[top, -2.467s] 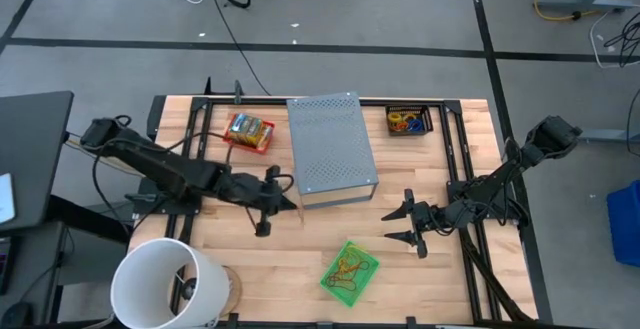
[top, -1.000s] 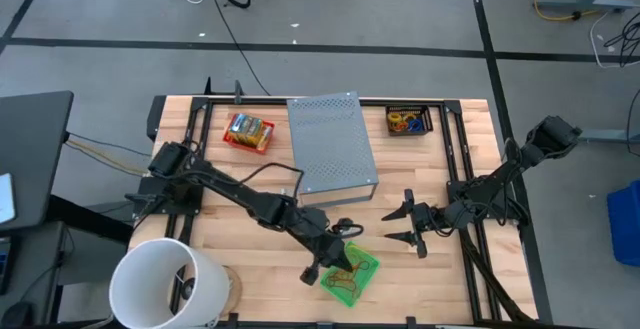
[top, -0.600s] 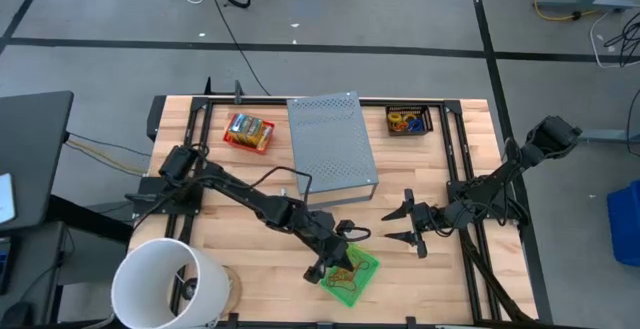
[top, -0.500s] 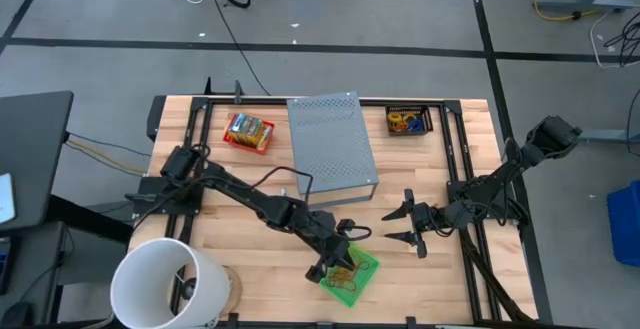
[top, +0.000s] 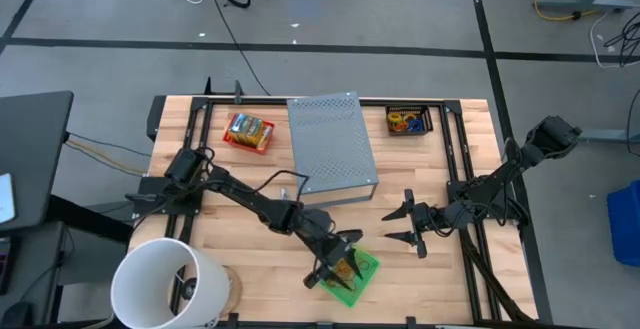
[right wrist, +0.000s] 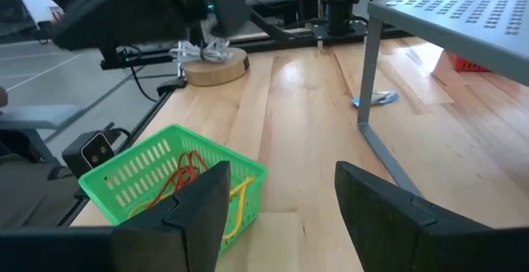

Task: Pick & Place Office Desk Supplies
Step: Adjust the shelf on the table

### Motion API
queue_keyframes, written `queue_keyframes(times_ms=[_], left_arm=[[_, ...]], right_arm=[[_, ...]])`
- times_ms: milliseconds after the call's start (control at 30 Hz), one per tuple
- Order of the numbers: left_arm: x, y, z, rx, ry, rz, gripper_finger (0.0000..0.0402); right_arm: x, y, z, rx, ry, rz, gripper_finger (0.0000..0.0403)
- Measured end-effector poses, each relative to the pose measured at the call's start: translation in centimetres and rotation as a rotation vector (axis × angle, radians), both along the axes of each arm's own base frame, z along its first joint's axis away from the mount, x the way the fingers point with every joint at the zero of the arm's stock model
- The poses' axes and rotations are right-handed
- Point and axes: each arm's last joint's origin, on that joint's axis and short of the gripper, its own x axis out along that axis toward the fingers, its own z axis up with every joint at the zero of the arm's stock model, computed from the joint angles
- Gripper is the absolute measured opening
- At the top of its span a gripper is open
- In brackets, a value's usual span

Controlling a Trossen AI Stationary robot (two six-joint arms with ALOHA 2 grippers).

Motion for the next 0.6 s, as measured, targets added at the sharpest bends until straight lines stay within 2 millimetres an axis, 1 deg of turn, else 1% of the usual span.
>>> queue_keyframes(times_ms=[133,233,367,467,533,600], left_arm=[[0.0,-0.2,0.8,-0.043,-0.075,-0.021,0.0184],[0.0,-0.4,1.1,-0.065,-0.091,-0.008,0.0185],[-0.6,-1.7,2.2,-0.124,-0.188,0.001,0.0185],[-2.1,-2.3,1.8,-0.187,-0.329,0.075,0.0185],[-3.7,-2.2,1.0,-0.245,-0.423,0.153,0.0185],[-5.3,-1.5,-0.2,-0.292,-0.479,0.239,0.0185]], right_arm=[[0.0,0.0,0.0,0.000,0.001,0.000,0.0226],[0.0,0.0,0.0,-0.001,0.002,0.000,0.0226],[0.0,0.0,-0.1,-0.005,0.007,0.000,0.0226],[0.0,0.0,-0.1,-0.008,0.011,0.000,0.0226],[0.0,0.0,-0.1,-0.008,0.011,0.001,0.0226],[0.0,0.0,-0.1,-0.008,0.012,0.000,0.0226]])
